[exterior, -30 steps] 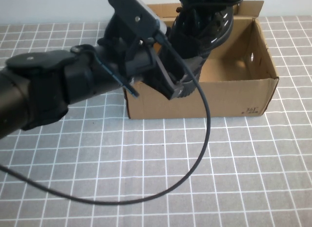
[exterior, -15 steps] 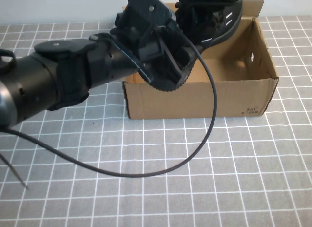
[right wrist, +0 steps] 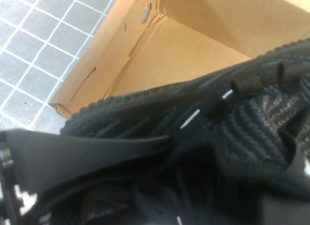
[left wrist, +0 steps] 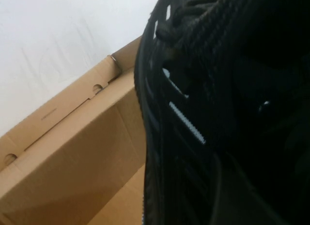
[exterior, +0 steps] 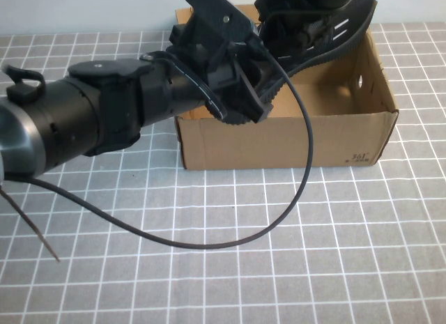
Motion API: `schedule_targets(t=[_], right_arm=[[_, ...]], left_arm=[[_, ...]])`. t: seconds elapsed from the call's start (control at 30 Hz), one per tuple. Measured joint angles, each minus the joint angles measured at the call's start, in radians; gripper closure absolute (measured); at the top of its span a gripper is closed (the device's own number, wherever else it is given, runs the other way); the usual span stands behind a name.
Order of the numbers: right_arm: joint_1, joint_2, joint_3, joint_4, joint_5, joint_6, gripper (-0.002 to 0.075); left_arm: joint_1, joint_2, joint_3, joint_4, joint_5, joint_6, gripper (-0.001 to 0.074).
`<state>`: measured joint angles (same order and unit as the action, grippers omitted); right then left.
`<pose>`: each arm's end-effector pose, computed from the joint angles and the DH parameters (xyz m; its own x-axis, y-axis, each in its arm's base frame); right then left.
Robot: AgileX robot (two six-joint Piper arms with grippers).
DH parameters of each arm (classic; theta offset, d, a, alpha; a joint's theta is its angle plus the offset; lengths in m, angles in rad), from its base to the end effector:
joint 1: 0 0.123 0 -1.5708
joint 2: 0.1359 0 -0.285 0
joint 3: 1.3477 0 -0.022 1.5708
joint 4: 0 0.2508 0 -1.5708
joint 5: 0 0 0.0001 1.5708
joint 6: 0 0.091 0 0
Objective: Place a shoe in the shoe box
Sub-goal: Hand over the shoe, then place the shoe in the shoe box
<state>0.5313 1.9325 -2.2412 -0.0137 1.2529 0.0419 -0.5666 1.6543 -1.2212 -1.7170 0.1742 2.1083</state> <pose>0.3614 0.2110 0.4216 -0.6700 -0.3501 -0.6546 -0.4744 0.8802 0.0148 0.3211 -0.2229 0.3086 0.0069 0.4385 -0.8987 0.7171 0.6242 0.3101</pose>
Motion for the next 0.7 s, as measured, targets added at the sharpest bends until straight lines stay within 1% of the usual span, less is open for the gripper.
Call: schedule_targets(t=[0.23, 0.5, 0.57, 0.63, 0.7], right_arm=[[0.000, 0.002, 0.000, 0.014, 0.004, 0.000, 0.0733], [-0.002, 0.004, 0.000, 0.004, 0.008, 0.000, 0.0726], [-0.004, 0.004, 0.000, 0.014, 0.008, 0.000, 0.0696], [-0.002, -0.002, -0.006, 0.021, 0.008, 0.000, 0.0638], [0.000, -0.006, -0.008, 0.021, 0.008, 0.000, 0.0555]], left_arm=[[-0.001, 0.011, -0.002, -0.002, -0.022, 0.037, 0.0608], [-0.001, 0.039, -0.032, -0.004, -0.031, 0.074, 0.0612], [-0.001, 0.050, -0.047, -0.004, -0.048, 0.092, 0.0620], [-0.001, 0.064, -0.057, -0.004, -0.073, 0.113, 0.0659], [-0.001, 0.073, -0.061, -0.004, -0.099, 0.119, 0.0671]])
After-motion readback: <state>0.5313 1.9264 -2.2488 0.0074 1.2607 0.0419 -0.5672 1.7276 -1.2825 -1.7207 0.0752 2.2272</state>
